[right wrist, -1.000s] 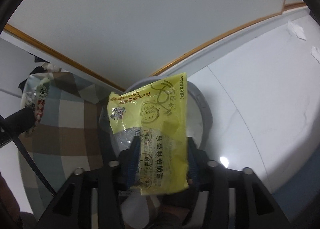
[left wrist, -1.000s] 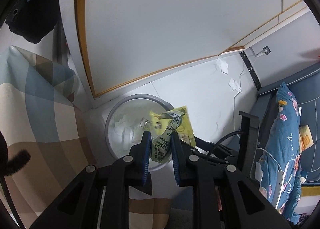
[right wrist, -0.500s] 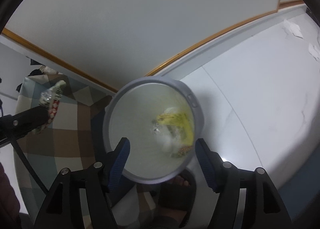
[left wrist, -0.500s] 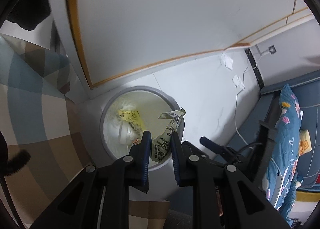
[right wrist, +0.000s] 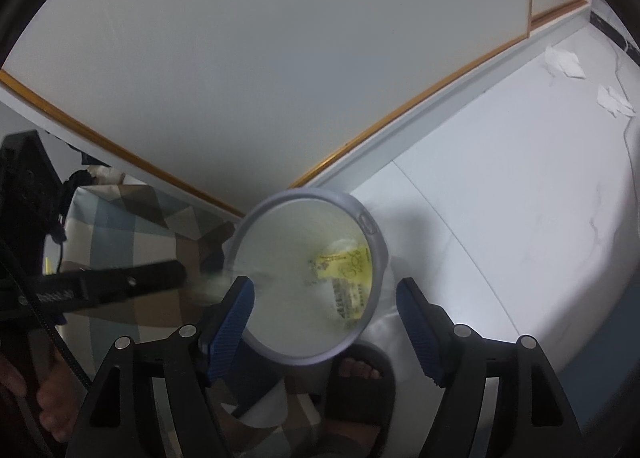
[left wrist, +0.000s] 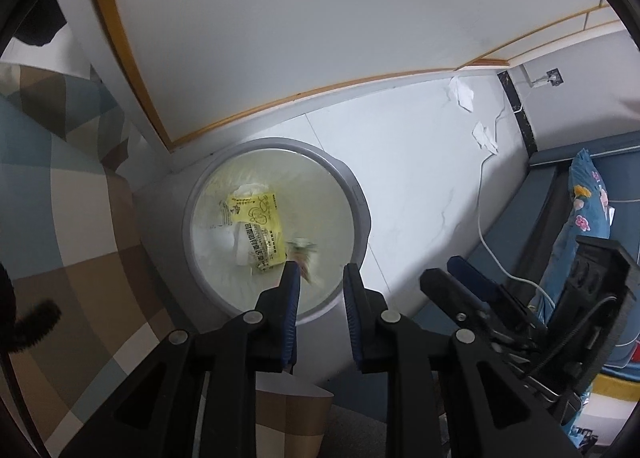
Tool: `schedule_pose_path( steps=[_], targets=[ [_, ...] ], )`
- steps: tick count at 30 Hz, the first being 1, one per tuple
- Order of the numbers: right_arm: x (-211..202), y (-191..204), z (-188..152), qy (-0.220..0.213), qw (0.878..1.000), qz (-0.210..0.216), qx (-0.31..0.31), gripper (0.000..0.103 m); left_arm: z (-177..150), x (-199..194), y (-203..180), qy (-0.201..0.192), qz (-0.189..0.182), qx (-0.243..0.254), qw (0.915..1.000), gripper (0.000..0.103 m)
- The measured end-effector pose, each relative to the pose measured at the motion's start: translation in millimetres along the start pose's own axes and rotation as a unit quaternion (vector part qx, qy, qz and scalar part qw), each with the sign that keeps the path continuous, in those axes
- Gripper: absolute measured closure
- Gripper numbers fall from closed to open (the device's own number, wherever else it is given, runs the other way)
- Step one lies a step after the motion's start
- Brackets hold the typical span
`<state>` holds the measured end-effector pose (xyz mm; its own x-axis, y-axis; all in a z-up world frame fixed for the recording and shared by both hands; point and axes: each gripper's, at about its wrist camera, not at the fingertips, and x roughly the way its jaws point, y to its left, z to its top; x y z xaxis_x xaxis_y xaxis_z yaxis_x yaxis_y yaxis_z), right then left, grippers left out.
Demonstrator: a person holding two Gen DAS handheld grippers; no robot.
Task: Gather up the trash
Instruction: 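Open the left tool over the bin to drop the crumpled wrapper, then move both tools away from the bin back over the table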
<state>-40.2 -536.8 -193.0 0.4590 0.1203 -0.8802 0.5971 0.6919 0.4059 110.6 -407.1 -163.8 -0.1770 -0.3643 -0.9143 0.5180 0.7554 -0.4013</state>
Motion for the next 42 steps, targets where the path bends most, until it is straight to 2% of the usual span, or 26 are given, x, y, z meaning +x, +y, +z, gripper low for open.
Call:
schedule_pose_path(
  steps=[2,5,12,16,18,20,21,27,33,39,42],
  targets=[
    [-6,1,2,-0.006,1.000,0.000,-0.001,0.029,-1,-5,0,-0.012,0.000,-0.006,0.9999,0.063],
    [-9,4,0,-0.013,1.000,0.000,-0.002,0.026,-3,-19,-1,-0.044,0.005,-0.004,0.9990,0.051],
    [-28,9,-1,-0.026,1.000,-0.005,-0.004,0.026,-11,-39,1,-0.081,0.030,-0.004,0.9963,0.050],
    [-44,20,0,-0.044,0.999,-0.003,-0.015,0.025,-22,-61,1,-0.124,0.060,-0.001,0.9905,0.050],
    [-53,28,1,-0.056,0.998,0.000,-0.021,0.024,-29,-78,0,-0.157,0.078,0.002,0.9846,0.049],
    [-65,39,1,-0.071,0.997,0.003,-0.031,0.022,-36,-93,0,-0.187,0.092,0.000,0.9781,0.038],
    [-69,44,1,-0.076,0.996,0.005,-0.035,0.022,-39,-100,2,-0.199,0.098,-0.001,0.9750,0.037],
    [-109,91,-1,-0.130,0.987,0.020,-0.086,0.021,-63,-149,16,-0.259,0.115,-0.018,0.9588,0.036],
    [-151,149,-11,-0.166,0.975,0.063,-0.137,0.020,-94,-198,31,-0.323,0.142,-0.028,0.9352,0.029],
    [-183,206,-30,-0.196,0.961,0.094,-0.171,0.021,-121,-239,43,-0.369,0.146,-0.049,0.9164,0.029],
    [-193,229,-43,-0.212,0.953,0.104,-0.188,0.021,-138,-255,58,-0.381,0.136,-0.050,0.9133,0.025]
  ],
)
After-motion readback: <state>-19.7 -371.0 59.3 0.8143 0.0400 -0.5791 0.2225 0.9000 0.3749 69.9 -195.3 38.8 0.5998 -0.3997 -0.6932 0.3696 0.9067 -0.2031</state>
